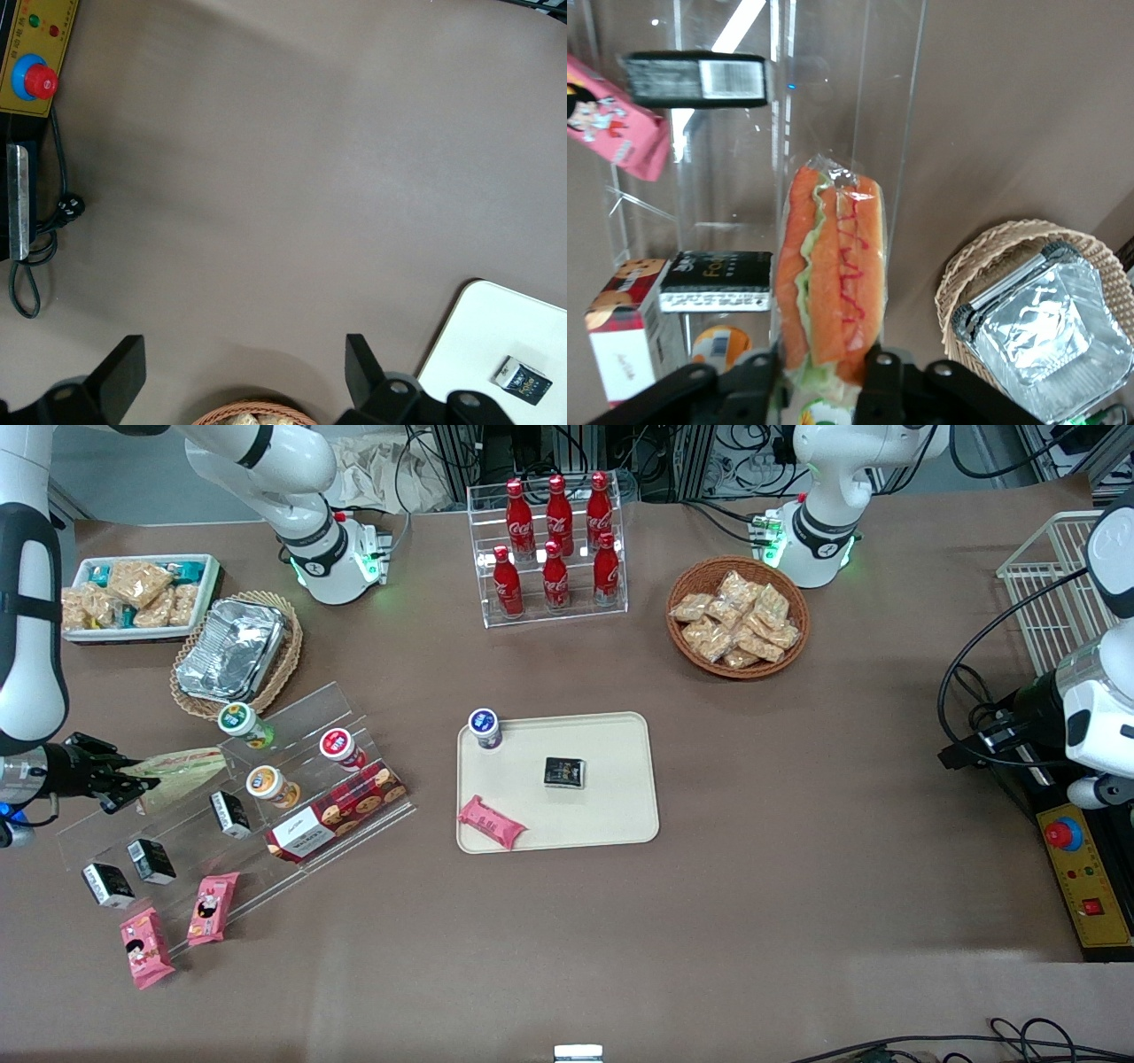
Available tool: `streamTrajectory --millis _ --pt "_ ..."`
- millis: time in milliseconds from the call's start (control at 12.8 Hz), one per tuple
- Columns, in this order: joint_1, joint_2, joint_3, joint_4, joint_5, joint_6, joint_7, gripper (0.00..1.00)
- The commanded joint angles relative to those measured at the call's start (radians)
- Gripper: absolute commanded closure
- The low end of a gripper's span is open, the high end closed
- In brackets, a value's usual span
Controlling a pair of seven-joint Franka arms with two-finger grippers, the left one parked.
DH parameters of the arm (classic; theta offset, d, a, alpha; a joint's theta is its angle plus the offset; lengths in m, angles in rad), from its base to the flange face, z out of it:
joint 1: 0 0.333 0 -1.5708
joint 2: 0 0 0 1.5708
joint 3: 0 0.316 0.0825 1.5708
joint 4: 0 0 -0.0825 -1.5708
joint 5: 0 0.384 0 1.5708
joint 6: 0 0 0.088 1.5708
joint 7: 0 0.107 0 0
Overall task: Place sandwich on tray
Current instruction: 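Close the right gripper on the wrapped triangular sandwich, then lift the sandwich off the rack and carry it toward the beige tray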
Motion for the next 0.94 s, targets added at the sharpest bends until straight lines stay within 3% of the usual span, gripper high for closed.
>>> streamTrajectory --millis 0,548,861 --pt "0.0 -0.043 0.006 0.037 0.0 -0.001 -0.134 0.71" --pt "0.003 -0.051 0.051 0.186 0.006 -0.074 -0.611 0.71" --pt "0.017 -0.062 0.168 0.238 0.002 -0.08 -0.711 0.71"
